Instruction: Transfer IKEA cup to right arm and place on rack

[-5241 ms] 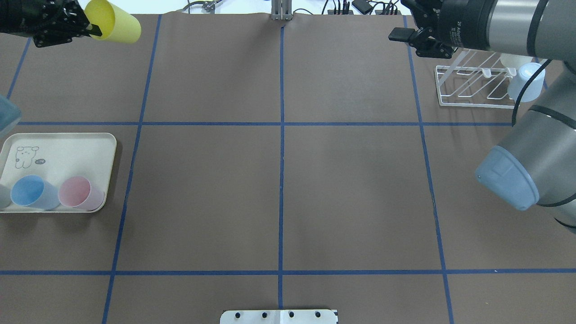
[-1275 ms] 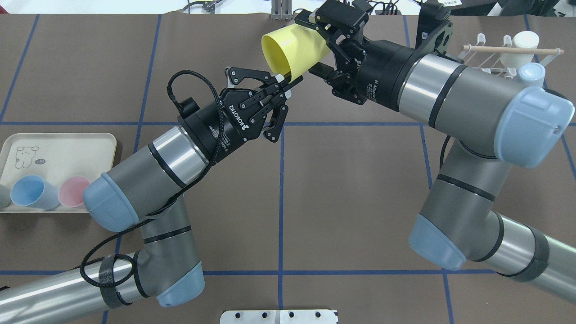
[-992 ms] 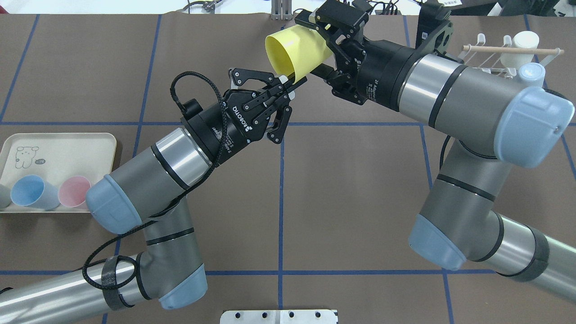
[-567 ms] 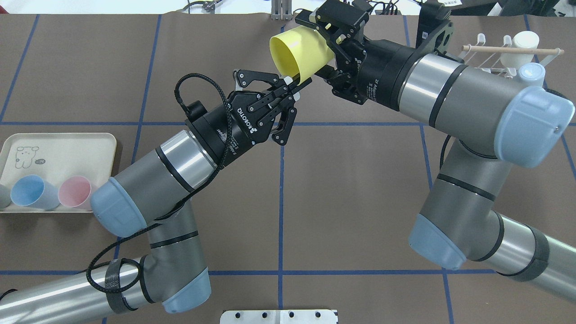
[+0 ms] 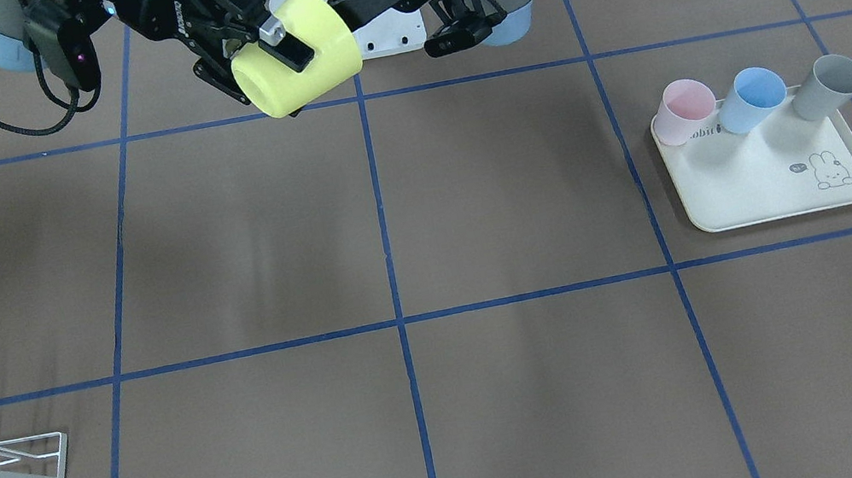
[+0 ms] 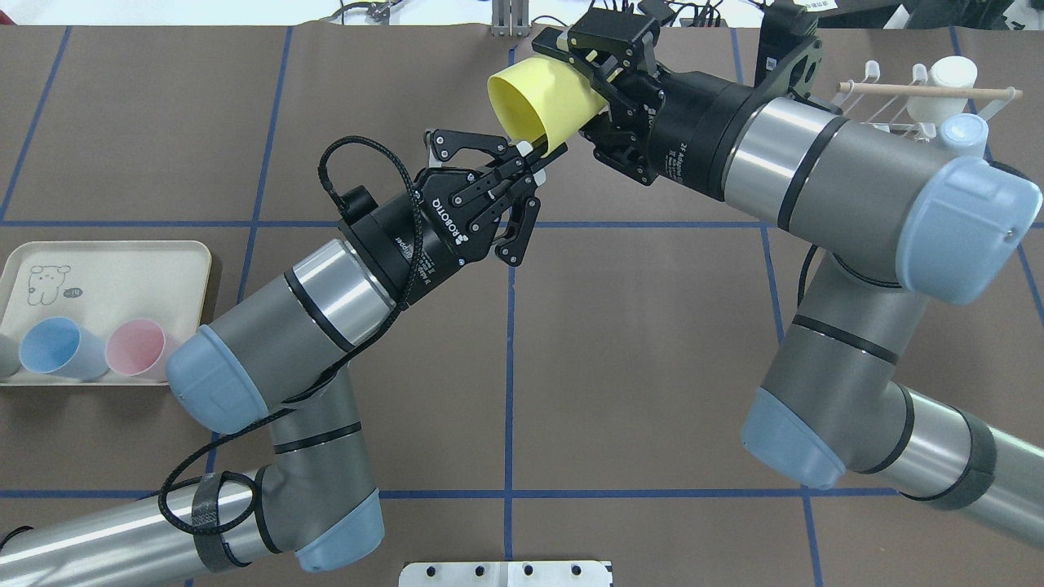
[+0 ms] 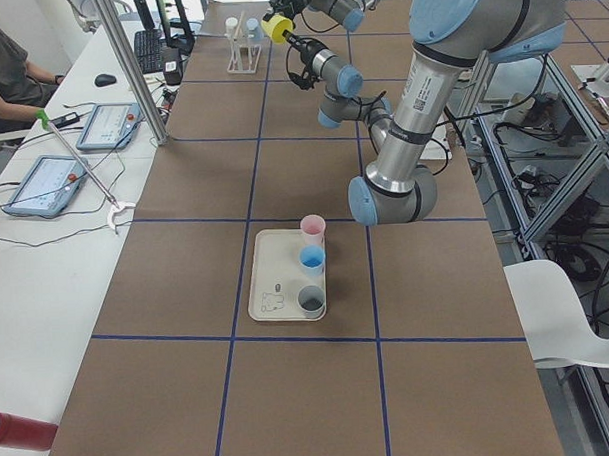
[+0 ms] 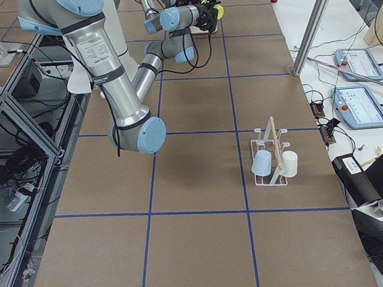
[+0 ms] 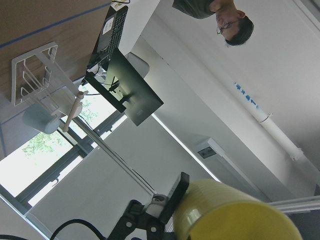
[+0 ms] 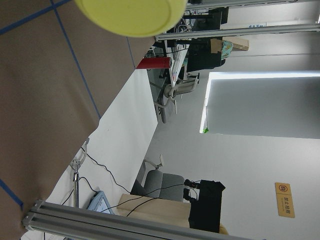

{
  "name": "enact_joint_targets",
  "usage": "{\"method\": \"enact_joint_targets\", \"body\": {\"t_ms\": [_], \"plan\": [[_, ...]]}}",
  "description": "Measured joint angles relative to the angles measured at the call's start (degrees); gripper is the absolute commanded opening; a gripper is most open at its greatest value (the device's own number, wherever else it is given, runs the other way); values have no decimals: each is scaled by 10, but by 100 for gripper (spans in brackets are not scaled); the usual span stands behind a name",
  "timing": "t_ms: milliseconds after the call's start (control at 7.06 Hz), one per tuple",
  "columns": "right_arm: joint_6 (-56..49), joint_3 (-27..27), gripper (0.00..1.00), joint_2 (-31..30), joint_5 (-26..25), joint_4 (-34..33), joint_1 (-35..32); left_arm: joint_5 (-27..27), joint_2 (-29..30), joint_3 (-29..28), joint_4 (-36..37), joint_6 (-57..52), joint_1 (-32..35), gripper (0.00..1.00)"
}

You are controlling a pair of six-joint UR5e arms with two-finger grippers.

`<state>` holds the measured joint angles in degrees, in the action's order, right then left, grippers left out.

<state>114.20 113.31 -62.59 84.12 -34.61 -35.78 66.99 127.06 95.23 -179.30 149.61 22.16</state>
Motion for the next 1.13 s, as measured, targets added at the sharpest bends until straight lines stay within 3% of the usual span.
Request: {"method": "enact_joint_targets", "body": {"t_ms": [708, 1133], "plan": [[-5, -2, 0, -5, 0, -1, -23, 1, -3, 5, -4, -2, 2, 100], [-47, -24, 0, -21, 2, -7, -93, 4, -9, 7, -3, -83, 5, 100]]}}
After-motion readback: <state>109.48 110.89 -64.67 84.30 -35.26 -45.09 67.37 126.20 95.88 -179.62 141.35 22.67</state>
